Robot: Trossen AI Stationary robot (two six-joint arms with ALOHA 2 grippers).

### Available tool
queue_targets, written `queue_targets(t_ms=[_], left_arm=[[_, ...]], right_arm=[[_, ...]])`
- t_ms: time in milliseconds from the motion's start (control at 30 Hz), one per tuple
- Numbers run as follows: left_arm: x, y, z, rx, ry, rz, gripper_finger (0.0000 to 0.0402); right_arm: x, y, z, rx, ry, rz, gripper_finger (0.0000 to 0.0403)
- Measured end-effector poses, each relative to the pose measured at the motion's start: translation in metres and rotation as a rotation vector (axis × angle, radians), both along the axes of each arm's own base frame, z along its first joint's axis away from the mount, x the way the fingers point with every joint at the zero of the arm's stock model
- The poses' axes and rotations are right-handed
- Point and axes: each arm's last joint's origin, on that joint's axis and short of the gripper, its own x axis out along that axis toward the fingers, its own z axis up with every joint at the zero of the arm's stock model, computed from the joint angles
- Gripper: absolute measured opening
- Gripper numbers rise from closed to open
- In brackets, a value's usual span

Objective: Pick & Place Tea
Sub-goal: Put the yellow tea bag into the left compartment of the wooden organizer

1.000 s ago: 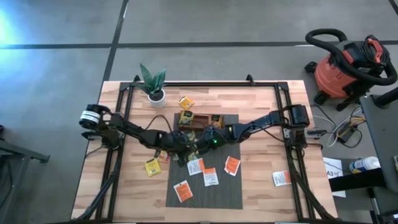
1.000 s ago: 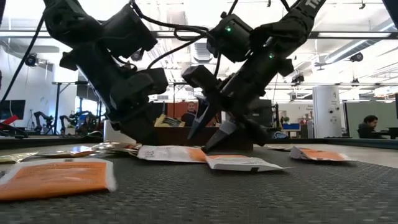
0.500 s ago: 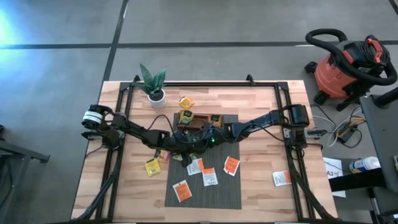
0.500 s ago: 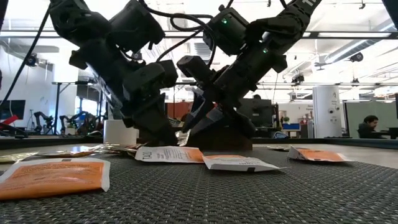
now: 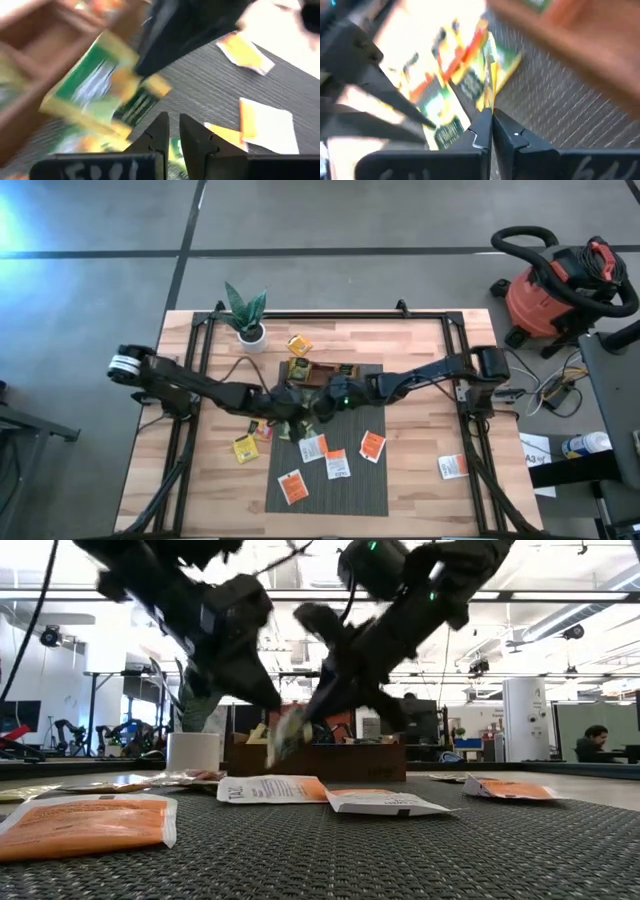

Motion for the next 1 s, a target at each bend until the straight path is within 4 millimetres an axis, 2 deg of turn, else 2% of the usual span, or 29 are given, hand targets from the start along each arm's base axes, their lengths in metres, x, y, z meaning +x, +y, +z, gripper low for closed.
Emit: queue_targets(t_ms=[133, 233, 333, 500, 633, 733, 867, 1000], left_arm=[[-0.021, -0.002, 0.03, 0.015, -0.107, 0.187, 0.0039], [-0.037, -0.004, 0.041, -0.046, -0.219, 0.312, 0.0039], [-0.052, 0.0, 0.045, -0.136, -0.383, 0.412, 0.0039], [-0.076, 0.01, 0.035, -0.347, -0.721, 0.492, 0.0039], [-0.091, 0.019, 0.027, -0.501, -0.951, 0.519, 0.0039], [-0.095, 0.023, 0.027, -0.554, -1.051, 0.526, 0.004], [-0.086, 0.023, 0.033, -0.547, -1.07, 0.526, 0.0042], [-0.07, 0.02, 0.047, -0.468, -1.071, 0.501, 0.0071]], right_arm=[[-0.007, -0.003, 0.029, -0.047, -0.094, -0.11, 0.0008], [-0.013, -0.006, 0.056, -0.093, -0.209, -0.19, 0.0008], [-0.019, -0.008, 0.084, -0.148, -0.336, -0.253, 0.0008], [-0.027, -0.012, 0.114, -0.195, -0.477, -0.288, 0.0008], [-0.028, -0.013, 0.123, -0.18, -0.554, -0.297, 0.0008], [-0.027, -0.012, 0.126, -0.156, -0.596, -0.304, 0.0008], [-0.025, -0.012, 0.127, -0.139, -0.631, -0.312, 0.0008], [-0.023, -0.012, 0.127, -0.118, -0.647, -0.321, 0.0008]])
